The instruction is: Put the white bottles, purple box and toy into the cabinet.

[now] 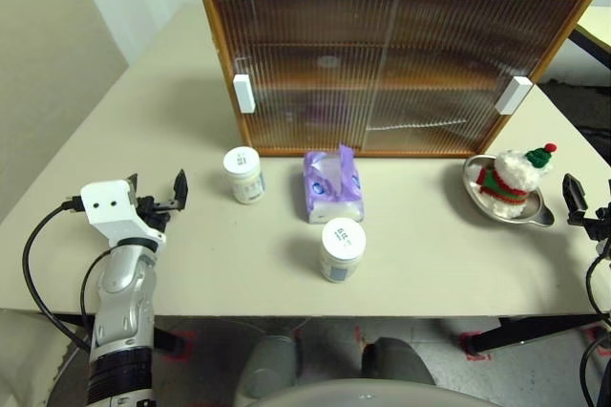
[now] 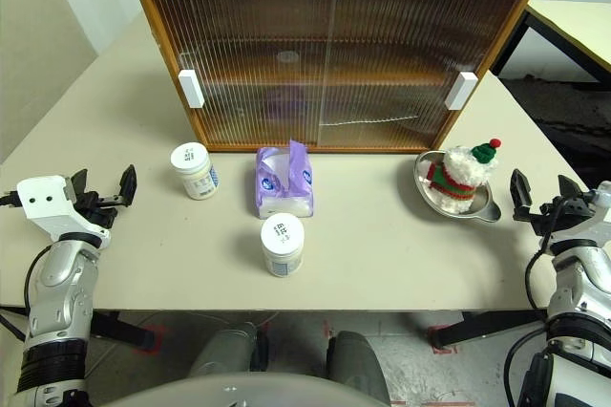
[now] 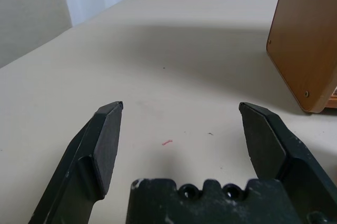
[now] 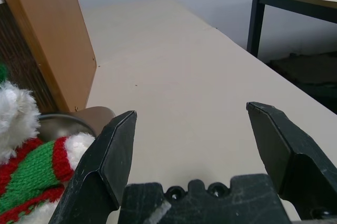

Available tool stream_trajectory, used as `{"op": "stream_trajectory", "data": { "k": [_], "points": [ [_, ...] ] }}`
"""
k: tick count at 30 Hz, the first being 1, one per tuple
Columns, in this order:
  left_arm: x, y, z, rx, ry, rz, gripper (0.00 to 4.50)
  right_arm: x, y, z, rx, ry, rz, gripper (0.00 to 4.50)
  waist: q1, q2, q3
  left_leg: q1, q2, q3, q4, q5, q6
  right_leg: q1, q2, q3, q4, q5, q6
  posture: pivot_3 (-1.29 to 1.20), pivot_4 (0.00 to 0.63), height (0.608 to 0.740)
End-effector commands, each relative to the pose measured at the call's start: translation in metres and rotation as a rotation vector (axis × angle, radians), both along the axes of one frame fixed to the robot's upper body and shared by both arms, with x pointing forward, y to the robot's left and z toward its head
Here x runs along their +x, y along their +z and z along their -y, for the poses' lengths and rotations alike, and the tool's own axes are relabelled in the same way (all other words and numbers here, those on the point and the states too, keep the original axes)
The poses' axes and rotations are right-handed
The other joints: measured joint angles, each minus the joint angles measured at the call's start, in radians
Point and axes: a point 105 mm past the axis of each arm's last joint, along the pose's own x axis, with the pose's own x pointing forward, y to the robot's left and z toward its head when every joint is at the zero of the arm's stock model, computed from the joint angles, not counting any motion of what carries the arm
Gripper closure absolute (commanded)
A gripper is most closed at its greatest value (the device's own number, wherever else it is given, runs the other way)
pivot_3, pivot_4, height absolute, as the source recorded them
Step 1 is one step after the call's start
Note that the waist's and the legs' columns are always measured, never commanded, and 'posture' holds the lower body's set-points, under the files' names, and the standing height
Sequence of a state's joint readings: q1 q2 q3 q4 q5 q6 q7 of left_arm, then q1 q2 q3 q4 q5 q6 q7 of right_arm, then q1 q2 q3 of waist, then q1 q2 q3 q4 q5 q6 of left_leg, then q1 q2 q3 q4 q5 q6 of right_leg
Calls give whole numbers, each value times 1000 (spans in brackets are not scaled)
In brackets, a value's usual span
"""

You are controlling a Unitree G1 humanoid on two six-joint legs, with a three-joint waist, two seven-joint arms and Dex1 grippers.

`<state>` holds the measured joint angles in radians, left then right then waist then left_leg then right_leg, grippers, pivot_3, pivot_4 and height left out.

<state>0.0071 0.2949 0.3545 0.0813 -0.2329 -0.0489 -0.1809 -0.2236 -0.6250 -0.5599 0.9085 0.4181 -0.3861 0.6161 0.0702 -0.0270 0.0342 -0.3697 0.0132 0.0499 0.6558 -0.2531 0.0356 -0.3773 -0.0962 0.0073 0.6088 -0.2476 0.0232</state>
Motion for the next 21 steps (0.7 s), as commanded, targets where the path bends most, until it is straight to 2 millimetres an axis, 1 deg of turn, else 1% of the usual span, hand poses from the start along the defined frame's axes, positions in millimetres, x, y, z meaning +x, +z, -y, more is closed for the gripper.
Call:
{"op": "stream_trajectory", "data": {
  "k": [1,2,5,7,8,10,12,13,14,15,16,17,18,20,21],
  "points": [
    [4,4,-4,8,9,3,10,7,19,3,-28,11,42,0,0,0,0,0,0,0,0,0,0,0,0,0,0,0,0,85,0,740],
    [7,7,-7,13,12,10,10,9,38,9,-55,9,84,0,-2,0,0,0,0,0,0,0,0,0,0,0,0,0,0,76,0,740],
    [12,9,-10,18,14,11,10,13,78,17,-107,15,170,0,-6,4,0,-3,0,2,1,0,0,-3,0,2,1,1,-2,49,0,740],
    [15,9,-10,18,9,7,10,15,99,17,-129,28,215,0,-10,5,-1,-2,0,3,2,1,2,-3,1,2,1,2,-1,38,0,740],
    [16,9,-9,19,7,7,10,16,105,17,-133,31,227,0,-13,4,-2,-2,0,3,1,1,2,-3,1,2,1,2,-1,38,0,740],
    [18,10,-9,20,4,9,10,17,118,14,-139,48,256,0,-23,-2,-4,-1,1,3,2,1,3,-3,3,2,1,2,0,19,0,740],
    [21,12,-8,22,-8,10,10,21,140,2,-144,131,296,0,-31,-4,-5,-2,4,2,2,2,3,-3,6,2,1,2,0,8,0,740],
    [22,13,-8,24,-12,11,10,23,146,-3,-142,161,304,0,-34,-3,-5,-2,4,2,2,2,3,-3,6,2,1,2,-1,3,0,740],
    [24,15,-8,27,-18,12,10,26,157,-19,-106,259,321,0,-36,-3,-5,-2,4,3,2,2,3,-3,5,3,1,2,0,0,0,740],
    [25,16,-9,30,-21,12,10,28,163,-31,-77,328,328,0,-41,-3,-5,-2,4,3,2,2,3,-4,5,3,1,2,-1,-5,0,740],
    [25,19,-11,37,-23,13,10,31,172,-57,-49,467,319,0,-46,-2,-5,-2,4,3,2,1,3,-4,5,3,2,2,-1,-6,0,740],
    [26,20,-12,42,-23,13,10,31,178,-76,-30,566,305,0,-54,-1,-5,-2,4,3,2,1,3,-5,5,4,3,2,-1,-6,0,740],
    [26,21,-13,44,-23,13,10,30,180,-86,-19,617,290,0,-58,-1,-5,-2,4,3,2,1,2,-5,5,4,3,2,-1,-6,0,740],
    [26,24,-16,49,-21,17,10,26,191,-128,-25,831,260,0,-60,-1,-6,-1,5,3,2,1,1,-5,5,4,4,2,-1,0,0,740],
    [26,25,-17,51,-20,19,10,23,195,-143,-28,913,247,0,-61,-1,-6,-1,5,3,2,0,0,-5,5,4,4,2,-2,0,0,740]
  ]
}}
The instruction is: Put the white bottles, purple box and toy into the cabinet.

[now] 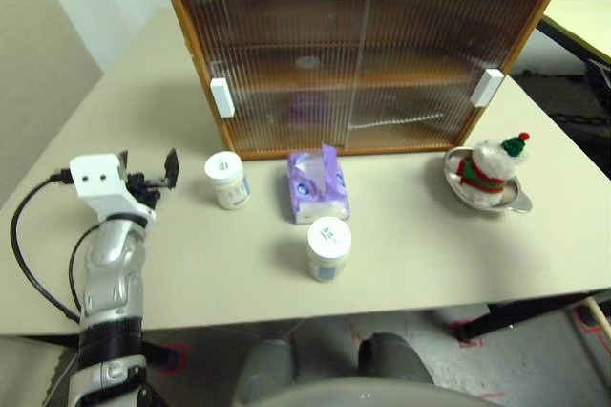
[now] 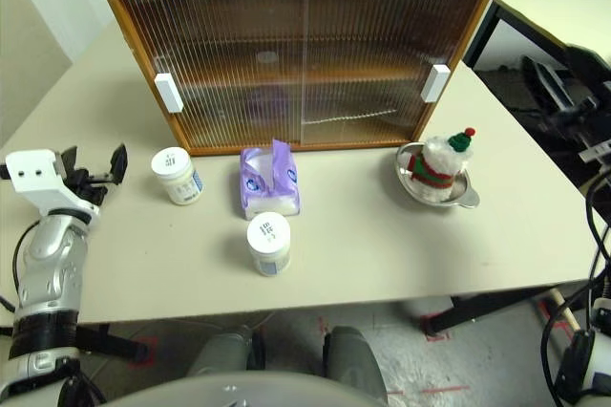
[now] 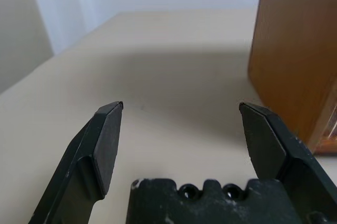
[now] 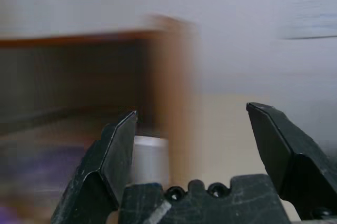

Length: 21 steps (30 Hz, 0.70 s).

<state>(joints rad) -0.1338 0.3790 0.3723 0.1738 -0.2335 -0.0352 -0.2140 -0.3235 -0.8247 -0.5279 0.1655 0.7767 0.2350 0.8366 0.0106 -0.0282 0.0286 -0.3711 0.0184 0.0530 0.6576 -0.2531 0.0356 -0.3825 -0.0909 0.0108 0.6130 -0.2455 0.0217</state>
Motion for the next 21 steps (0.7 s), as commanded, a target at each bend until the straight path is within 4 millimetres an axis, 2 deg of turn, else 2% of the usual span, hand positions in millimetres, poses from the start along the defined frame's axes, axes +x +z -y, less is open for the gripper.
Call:
{"op": "stream_trajectory", "data": {
  "k": [1,6,12,17,21],
  "points": [
    [-1,-2,-5,5,5,-24,10,-10,8,-64,-64,335,-70,0,-2,0,0,0,0,0,0,0,0,-1,0,0,1,0,0,3,0,740],
    [-2,3,-7,6,14,-11,10,-25,1,-108,-122,598,-185,0,10,-1,0,-2,0,0,3,0,-1,-4,0,-1,4,0,-1,28,0,740],
    [-10,7,-9,5,16,-5,10,-39,-13,-140,-178,802,-259,0,24,-3,1,-6,-1,0,5,-1,-1,-7,-9,-2,4,0,-1,72,0,740],
    [-21,1,-7,-29,-74,-46,10,-41,-19,-155,-194,873,-268,0,38,-3,1,-6,-1,0,4,-1,-2,-8,-10,-2,5,0,-1,105,0,740],
    [-23,10,-14,-46,-104,-30,10,-37,-21,-160,-183,884,-265,0,57,-5,2,-7,-1,0,4,-1,-2,-9,-10,-3,5,-1,-2,120,0,740]
  ]
}}
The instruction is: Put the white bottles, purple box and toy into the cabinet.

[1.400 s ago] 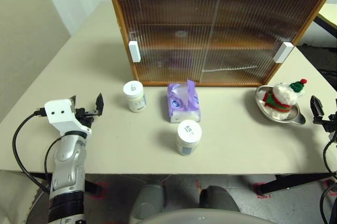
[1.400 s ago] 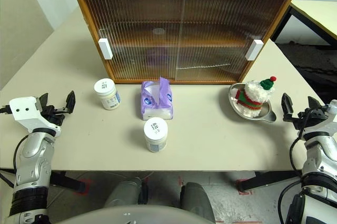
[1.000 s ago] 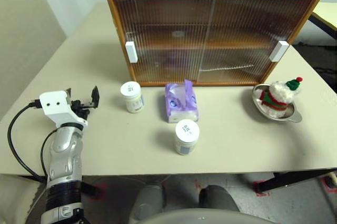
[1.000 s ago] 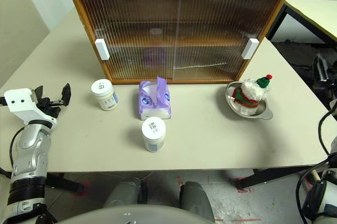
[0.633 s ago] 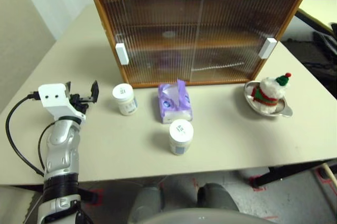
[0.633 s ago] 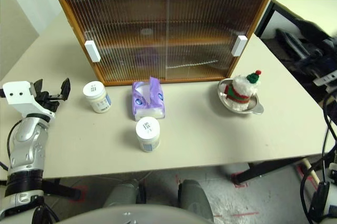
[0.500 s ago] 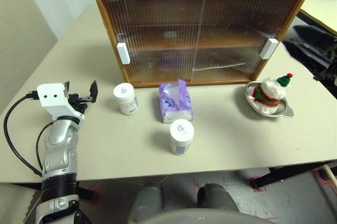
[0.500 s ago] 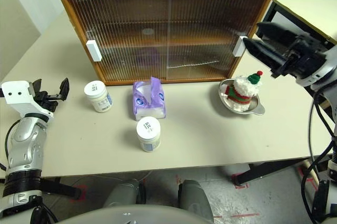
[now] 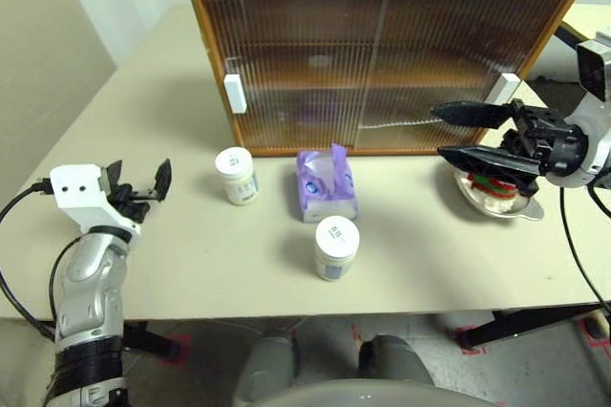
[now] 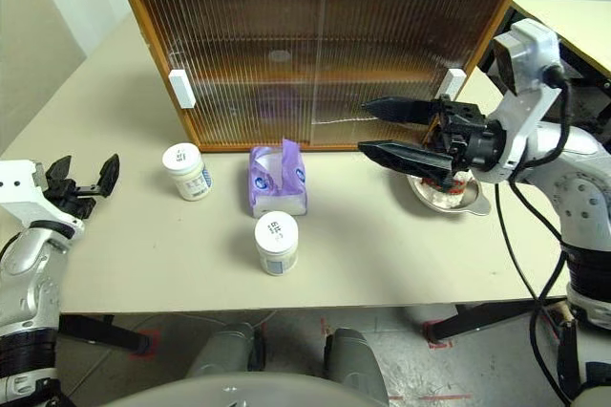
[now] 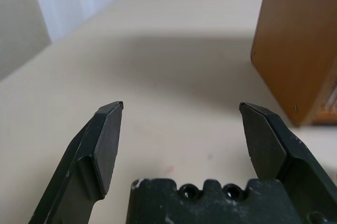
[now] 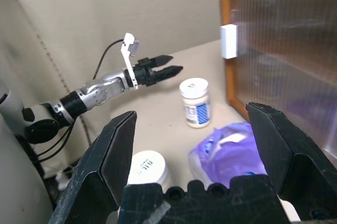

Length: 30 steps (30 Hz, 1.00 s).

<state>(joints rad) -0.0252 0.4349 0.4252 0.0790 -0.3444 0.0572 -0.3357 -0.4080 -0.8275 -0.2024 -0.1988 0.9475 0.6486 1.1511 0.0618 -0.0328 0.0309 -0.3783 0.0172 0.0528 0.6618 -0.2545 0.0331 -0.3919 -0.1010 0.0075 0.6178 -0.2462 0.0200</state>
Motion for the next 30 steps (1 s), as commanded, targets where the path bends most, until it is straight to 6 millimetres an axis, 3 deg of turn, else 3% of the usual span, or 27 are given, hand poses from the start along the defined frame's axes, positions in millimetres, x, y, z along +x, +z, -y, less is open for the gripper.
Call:
{"op": "stream_trajectory", "data": {
  "k": [1,4,7,17,22,30],
  "points": [
    [2,18,0,-7,-43,36,10,3,-2,-5,-10,11,4,0,11,-1,0,0,0,0,0,0,0,0,0,0,0,0,0,121,0,740],
    [12,38,8,-13,-71,85,10,5,-6,-8,-12,0,22,0,27,-1,1,-1,0,0,0,0,0,-1,-1,-1,-1,0,0,120,0,740],
    [20,54,18,-30,-92,121,631,6,-7,-10,-2,1,24,0,43,-2,0,-4,-1,0,1,0,0,-3,-1,-2,-1,1,1,119,0,740],
    [52,74,79,-47,-276,124,4456,6,-4,-12,13,-6,51,0,56,-3,0,-11,-2,0,2,0,0,-8,2,-2,0,3,1,97,0,740],
    [62,77,105,-83,-354,112,4456,6,-2,-10,32,-25,84,0,56,-3,0,-11,-1,0,3,1,1,-8,8,-1,0,3,2,84,0,740],
    [71,70,119,-106,-405,82,4456,5,0,-8,56,-44,113,0,38,-3,0,-11,1,-1,4,3,5,-7,13,0,1,3,1,70,0,740]
  ]
}}
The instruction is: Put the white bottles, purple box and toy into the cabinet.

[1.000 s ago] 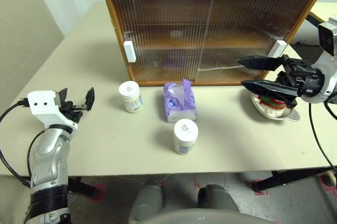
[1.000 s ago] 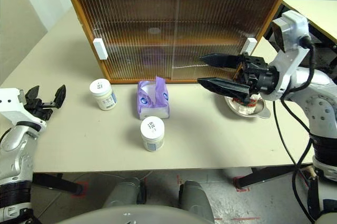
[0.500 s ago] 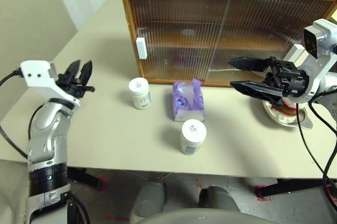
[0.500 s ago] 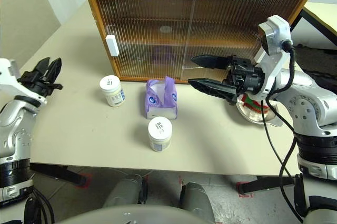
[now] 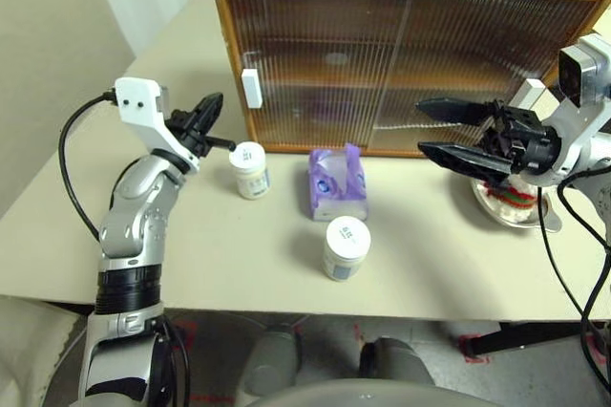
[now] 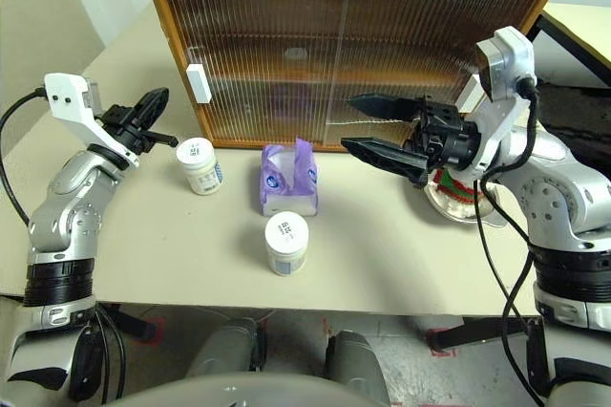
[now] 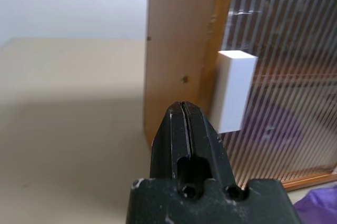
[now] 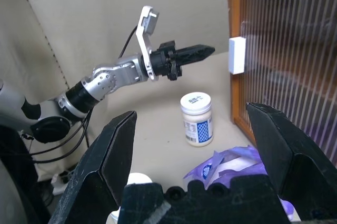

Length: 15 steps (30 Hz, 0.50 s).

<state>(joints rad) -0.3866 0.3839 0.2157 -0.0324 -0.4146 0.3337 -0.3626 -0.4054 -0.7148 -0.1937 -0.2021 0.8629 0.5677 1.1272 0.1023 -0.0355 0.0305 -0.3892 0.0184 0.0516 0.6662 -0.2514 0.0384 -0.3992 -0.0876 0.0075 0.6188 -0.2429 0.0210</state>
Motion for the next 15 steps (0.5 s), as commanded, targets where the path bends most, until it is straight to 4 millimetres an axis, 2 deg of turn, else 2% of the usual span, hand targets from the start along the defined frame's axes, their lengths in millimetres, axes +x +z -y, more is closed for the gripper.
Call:
{"op": "stream_trajectory", "data": {
  "k": [1,15],
  "points": [
    [4,-7,6,-1,-18,-25,4456,-3,6,2,9,-16,48,0,-4,0,0,0,0,0,0,0,0,0,0,0,0,0,0,66,0,740],
    [17,-17,30,-14,-58,-30,4456,0,12,4,48,-57,111,0,-5,0,0,0,0,0,1,0,0,1,0,1,0,0,0,53,0,740]
  ]
}}
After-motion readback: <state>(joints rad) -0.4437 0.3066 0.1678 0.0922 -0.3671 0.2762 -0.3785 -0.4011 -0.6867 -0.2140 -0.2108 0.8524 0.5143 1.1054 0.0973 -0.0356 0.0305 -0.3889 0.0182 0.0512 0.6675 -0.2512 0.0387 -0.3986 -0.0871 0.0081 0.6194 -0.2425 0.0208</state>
